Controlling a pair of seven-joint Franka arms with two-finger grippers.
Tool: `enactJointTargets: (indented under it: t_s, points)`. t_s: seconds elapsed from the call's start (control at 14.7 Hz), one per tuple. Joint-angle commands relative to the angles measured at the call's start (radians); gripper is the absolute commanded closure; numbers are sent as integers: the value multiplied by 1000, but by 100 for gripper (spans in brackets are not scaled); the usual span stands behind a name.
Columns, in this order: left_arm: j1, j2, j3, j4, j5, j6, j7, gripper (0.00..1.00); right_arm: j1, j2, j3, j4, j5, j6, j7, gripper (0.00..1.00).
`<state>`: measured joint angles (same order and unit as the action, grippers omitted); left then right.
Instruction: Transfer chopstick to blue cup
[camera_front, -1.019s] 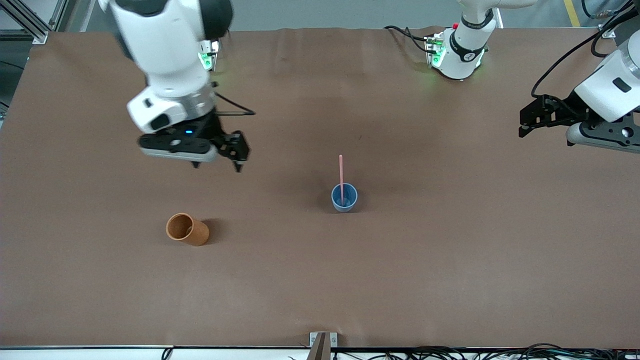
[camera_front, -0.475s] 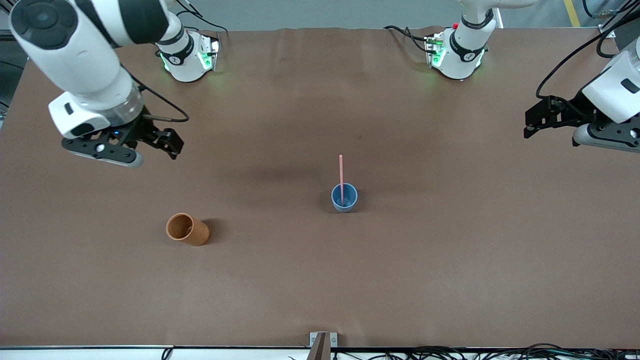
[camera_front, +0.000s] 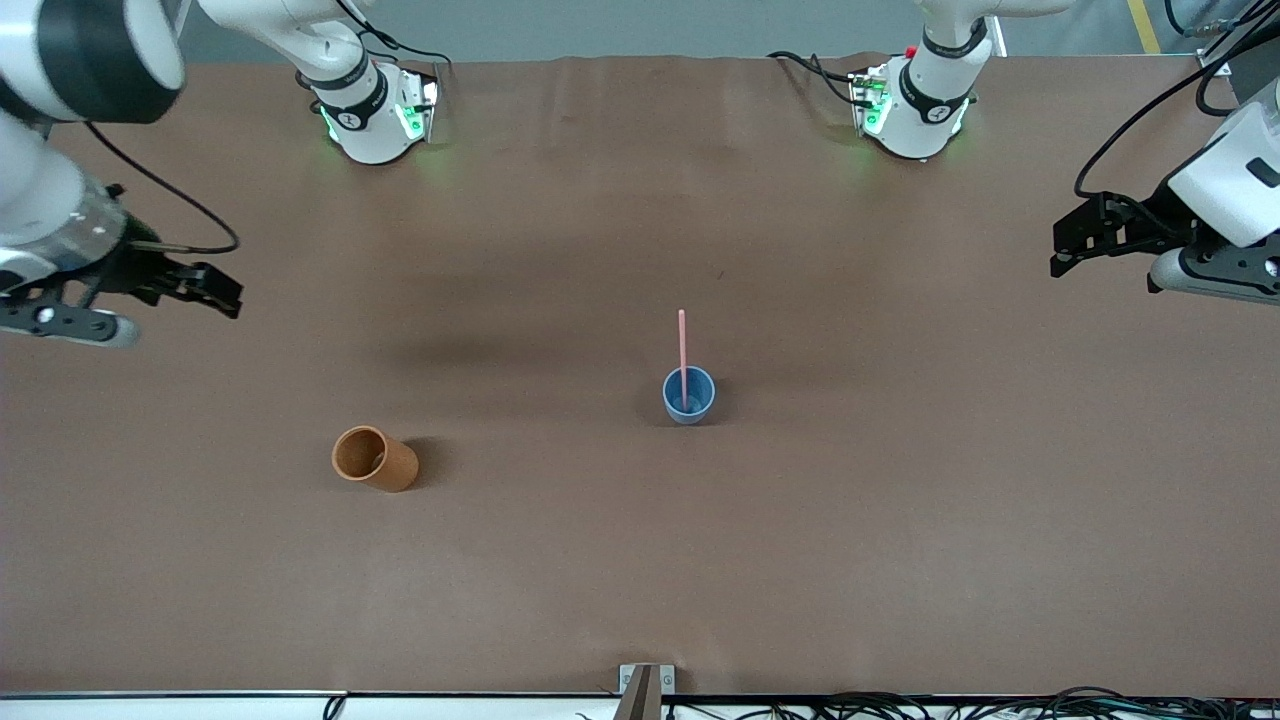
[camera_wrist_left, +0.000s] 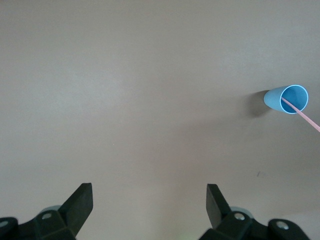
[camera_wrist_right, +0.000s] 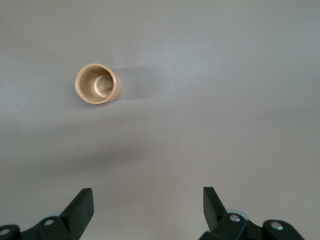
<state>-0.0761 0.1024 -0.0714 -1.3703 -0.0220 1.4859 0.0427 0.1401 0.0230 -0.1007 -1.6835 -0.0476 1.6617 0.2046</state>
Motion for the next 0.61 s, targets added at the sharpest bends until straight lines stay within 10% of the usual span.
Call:
enactJointTargets:
  t_s: [0.0, 0.54]
  points:
    - [-1, 2, 4, 13, -12, -6, 2, 0, -63, -32, 16, -19, 32, 13, -39, 1]
    - [-1, 0, 4, 13, -12, -6, 2, 0, -126, -26, 21, 198, 20, -133, -159, 0]
